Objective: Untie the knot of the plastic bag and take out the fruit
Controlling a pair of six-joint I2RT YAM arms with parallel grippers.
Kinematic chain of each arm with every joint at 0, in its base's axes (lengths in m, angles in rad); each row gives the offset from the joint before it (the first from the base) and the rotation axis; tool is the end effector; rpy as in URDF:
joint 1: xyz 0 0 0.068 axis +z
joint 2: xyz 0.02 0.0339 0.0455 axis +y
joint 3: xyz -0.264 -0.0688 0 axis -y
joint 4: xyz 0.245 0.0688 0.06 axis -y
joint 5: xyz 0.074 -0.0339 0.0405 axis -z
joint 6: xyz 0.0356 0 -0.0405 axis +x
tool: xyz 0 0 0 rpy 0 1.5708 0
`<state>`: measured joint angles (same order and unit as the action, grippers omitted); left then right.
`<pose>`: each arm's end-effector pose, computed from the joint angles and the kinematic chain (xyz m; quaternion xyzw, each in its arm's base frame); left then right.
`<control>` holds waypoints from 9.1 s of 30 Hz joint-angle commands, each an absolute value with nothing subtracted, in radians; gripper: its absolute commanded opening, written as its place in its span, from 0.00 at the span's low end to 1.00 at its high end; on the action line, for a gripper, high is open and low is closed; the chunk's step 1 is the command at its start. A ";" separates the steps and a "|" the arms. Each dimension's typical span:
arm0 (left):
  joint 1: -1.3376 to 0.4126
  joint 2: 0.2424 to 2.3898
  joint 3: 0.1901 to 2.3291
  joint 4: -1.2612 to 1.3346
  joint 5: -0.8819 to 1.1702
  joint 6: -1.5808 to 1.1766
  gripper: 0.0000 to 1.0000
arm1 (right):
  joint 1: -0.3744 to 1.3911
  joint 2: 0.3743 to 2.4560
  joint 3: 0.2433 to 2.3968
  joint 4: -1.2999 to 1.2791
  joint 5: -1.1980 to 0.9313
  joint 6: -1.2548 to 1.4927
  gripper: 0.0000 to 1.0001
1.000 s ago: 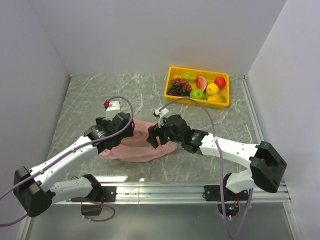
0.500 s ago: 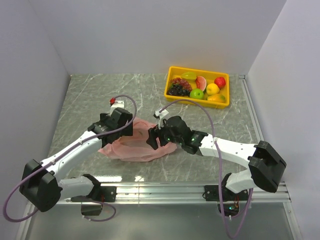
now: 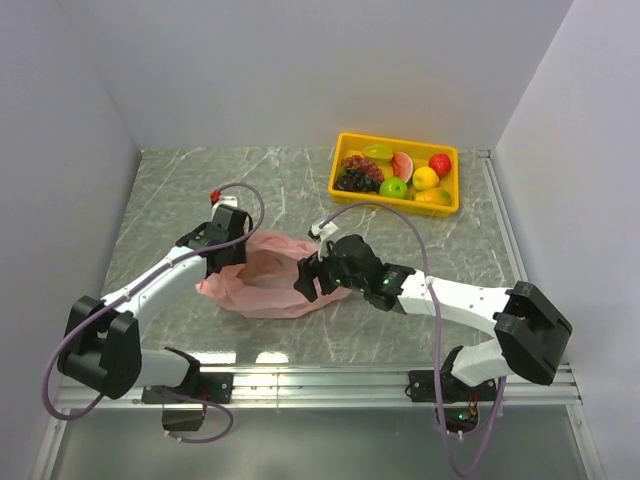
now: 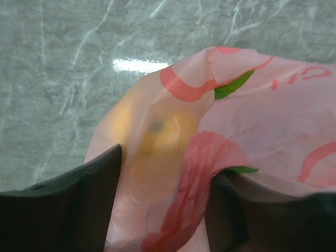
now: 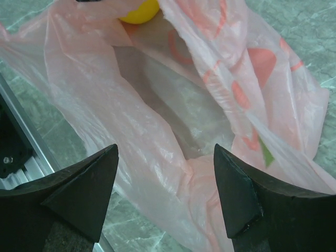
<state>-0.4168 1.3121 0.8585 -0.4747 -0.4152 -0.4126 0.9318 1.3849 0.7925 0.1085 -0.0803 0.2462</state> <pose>0.2462 -0.0933 0.2300 -0.0631 0.9286 0.0545 0.3616 0.1795 0.2464 0.2350 -0.3070 0.7985 0.3156 0.4105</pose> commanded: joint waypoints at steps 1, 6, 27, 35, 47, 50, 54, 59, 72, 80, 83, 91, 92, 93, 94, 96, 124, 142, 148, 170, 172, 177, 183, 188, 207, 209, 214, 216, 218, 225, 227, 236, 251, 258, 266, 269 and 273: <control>-0.407 1.322 0.870 -0.436 -0.376 -0.384 0.35 | 0.936 1.399 0.785 0.164 -0.086 0.259 0.79; -0.405 1.338 0.929 -0.491 -0.330 -0.400 0.01 | 0.937 1.437 0.770 0.198 -0.074 0.270 0.79; -0.675 1.212 0.858 -0.546 -0.367 -0.704 0.01 | 0.923 1.447 0.752 0.230 -0.017 0.296 0.79; -0.667 1.331 0.847 -0.454 -0.310 -0.713 0.01 | 0.911 1.405 0.808 0.137 0.170 0.298 0.79; -0.661 1.373 0.945 -0.483 -0.316 -0.658 0.00 | 0.815 1.545 1.014 0.108 0.225 0.224 0.79; -0.641 1.376 0.971 -0.492 -0.311 -0.626 0.00 | 0.773 1.620 1.089 0.083 0.201 0.164 0.79; -0.615 1.396 0.997 -0.500 -0.267 -0.588 0.01 | 0.726 1.722 1.181 0.043 0.163 0.121 0.78; -0.586 1.469 1.055 -0.535 -0.210 -0.540 0.01 | 0.680 1.859 1.276 0.021 0.072 0.150 0.70; -0.554 1.485 1.060 -0.514 -0.121 -0.482 0.00 | 0.635 1.867 1.241 0.075 -0.075 0.233 0.00; -0.555 1.290 1.005 -0.589 -0.098 -0.502 0.01 | 0.708 1.605 1.085 -0.014 -0.052 0.233 0.00; -0.554 1.218 0.980 -0.604 -0.090 -0.518 0.01 | 0.736 1.522 1.051 -0.038 -0.034 0.241 0.00; -0.554 1.276 1.075 -0.652 -0.136 -0.488 0.01 | 0.739 1.534 1.236 -0.202 0.047 0.206 0.00; -0.554 1.284 1.081 -0.652 -0.144 -0.483 0.00 | 0.738 1.542 1.247 -0.202 0.052 0.201 0.00; -0.551 1.293 1.088 -0.652 -0.150 -0.480 0.00 | 0.736 1.551 1.255 -0.201 0.057 0.189 0.05; -0.551 1.317 1.098 -0.649 -0.150 -0.473 0.01 | 0.736 1.561 1.272 -0.199 0.063 0.181 0.06; -0.546 1.350 1.111 -0.641 -0.143 -0.465 0.01 | 0.735 1.609 1.298 -0.209 0.066 0.164 0.12; -0.532 1.532 0.971 -0.486 -0.034 -0.555 0.00 | 0.893 1.528 1.066 -0.109 0.044 0.408 0.86; -0.528 1.474 0.825 -0.284 0.060 -0.727 0.01 | 0.974 1.727 1.081 -0.057 0.356 0.733 0.93; -0.526 1.457 0.787 -0.247 0.080 -0.750 0.01 | 0.977 1.764 1.048 -0.019 0.351 0.762 0.93; -0.511 1.390 0.847 -0.354 -0.033 -0.710 0.01 | 0.980 1.387 0.928 0.051 0.168 0.459 0.05; -0.512 1.375 0.865 -0.373 -0.055 -0.701 0.01 | 0.982 1.297 0.925 0.063 0.068 0.411 0.04; -0.511 1.318 0.894 -0.433 -0.123 -0.667 0.01 | 0.960 1.148 1.000 0.034 -0.037 0.281 0.05; -0.511 1.212 0.902 -0.482 -0.201 -0.611 0.01 | 0.830 1.085 1.077 -0.014 0.124 0.207 0.07; -0.512 1.106 0.878 -0.489 -0.256 -0.537 0.01 | 0.542 1.112 1.074 -0.003 0.230 0.218 0.10; -0.492 0.910 0.772 -0.434 -0.437 -0.555 0.01 | 0.138 2.008 1.735 -0.112 0.183 0.311 0.25; -0.485 0.911 0.773 -0.437 -0.442 -0.561 0.01 | 0.138 2.080 1.813 -0.133 0.138 0.325 0.32; -0.479 0.910 0.773 -0.434 -0.443 -0.560 0.01 | 0.141 2.146 1.853 -0.132 0.080 0.354 0.76; -0.477 0.911 0.772 -0.434 -0.443 -0.561 0.01 | 0.143 2.163 1.864 -0.136 0.057 0.357 0.82; -0.476 0.910 0.773 -0.433 -0.449 -0.563 0.01 | 0.143 2.161 1.861 -0.132 0.040 0.354 0.83; -0.463 0.908 0.772 -0.433 -0.425 -0.568 0.01 | 0.143 2.065 1.809 -0.086 0.012 0.316 0.88; -0.453 0.905 0.770 -0.430 -0.414 -0.574 0.01 | 0.143 2.027 1.809 -0.106 0.024 0.310 0.87; -0.235 1.012 0.842 -0.414 -0.302 -0.610 0.02 | 0.147 1.480 1.346 -0.090 0.060 0.333 0.87; -0.002 0.944 0.891 -0.495 -0.532 -0.679 0.25 | 0.155 0.649 0.868 -0.244 0.169 0.408 0.87; -0.002 0.724 0.934 -0.610 -0.494 -0.626 0.99 | 0.153 0.514 0.883 -0.368 0.218 0.443 0.91; -0.057 0.601 1.296 -0.784 -0.486 -0.430 0.99 | 0.158 0.402 0.966 -0.486 0.216 0.414 0.93; -0.097 0.569 1.393 -0.813 -0.511 -0.390 0.99 | 0.155 0.364 0.988 -0.508 0.218 0.379 0.93; -0.155 0.542 1.460 -0.844 -0.572 -0.348 0.99 | 0.155 0.307 0.988 -0.511 0.253 0.321 0.94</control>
